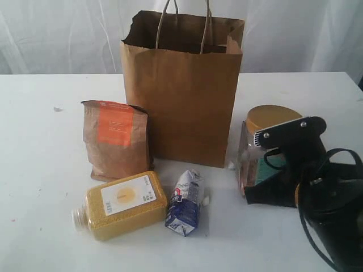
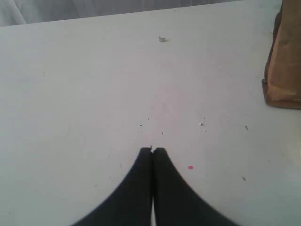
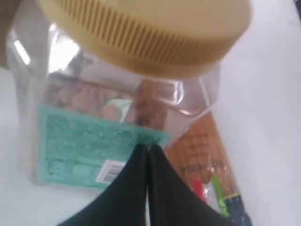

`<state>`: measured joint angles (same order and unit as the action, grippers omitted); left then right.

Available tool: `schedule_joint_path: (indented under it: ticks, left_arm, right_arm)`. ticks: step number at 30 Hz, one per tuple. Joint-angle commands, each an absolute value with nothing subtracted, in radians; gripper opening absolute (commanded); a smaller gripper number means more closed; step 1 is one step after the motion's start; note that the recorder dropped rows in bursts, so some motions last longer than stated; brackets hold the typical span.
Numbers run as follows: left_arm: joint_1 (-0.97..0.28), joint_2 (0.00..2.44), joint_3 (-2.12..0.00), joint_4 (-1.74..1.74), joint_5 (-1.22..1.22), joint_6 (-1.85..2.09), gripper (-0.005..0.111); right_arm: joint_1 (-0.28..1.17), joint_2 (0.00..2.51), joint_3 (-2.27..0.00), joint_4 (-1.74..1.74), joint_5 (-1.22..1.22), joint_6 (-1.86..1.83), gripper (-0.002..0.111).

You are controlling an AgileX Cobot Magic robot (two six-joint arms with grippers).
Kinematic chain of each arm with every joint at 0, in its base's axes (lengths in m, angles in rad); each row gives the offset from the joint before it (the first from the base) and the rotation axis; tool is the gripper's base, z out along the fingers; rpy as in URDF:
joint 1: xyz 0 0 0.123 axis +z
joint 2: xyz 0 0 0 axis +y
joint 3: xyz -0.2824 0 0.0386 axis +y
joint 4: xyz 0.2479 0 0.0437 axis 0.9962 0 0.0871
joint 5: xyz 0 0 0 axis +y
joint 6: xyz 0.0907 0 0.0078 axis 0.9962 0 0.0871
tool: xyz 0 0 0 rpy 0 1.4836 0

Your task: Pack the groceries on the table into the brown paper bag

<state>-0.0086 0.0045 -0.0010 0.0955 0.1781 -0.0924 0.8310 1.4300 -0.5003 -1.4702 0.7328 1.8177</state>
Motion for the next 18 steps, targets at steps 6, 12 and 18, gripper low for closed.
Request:
schedule_joint_path:
  ticks: [6,12,18]
  left_arm:
    - [-0.014,0.000,0.000,0.095,0.176,-0.090,0.000]
    - [-0.014,0.000,0.000,0.095,0.176,-0.090,0.000]
    - [-0.014,0.000,0.000,0.095,0.176,-0.090,0.000]
  right_arm:
    - [0.785,1.409,-0.497,-1.412,0.685,1.758,0.000]
    - [0.788,1.323,-0.461,-1.244,0.488,1.603,0.000]
    - [0.788,1.285,-0.356,-1.249,0.445,1.600,0.000]
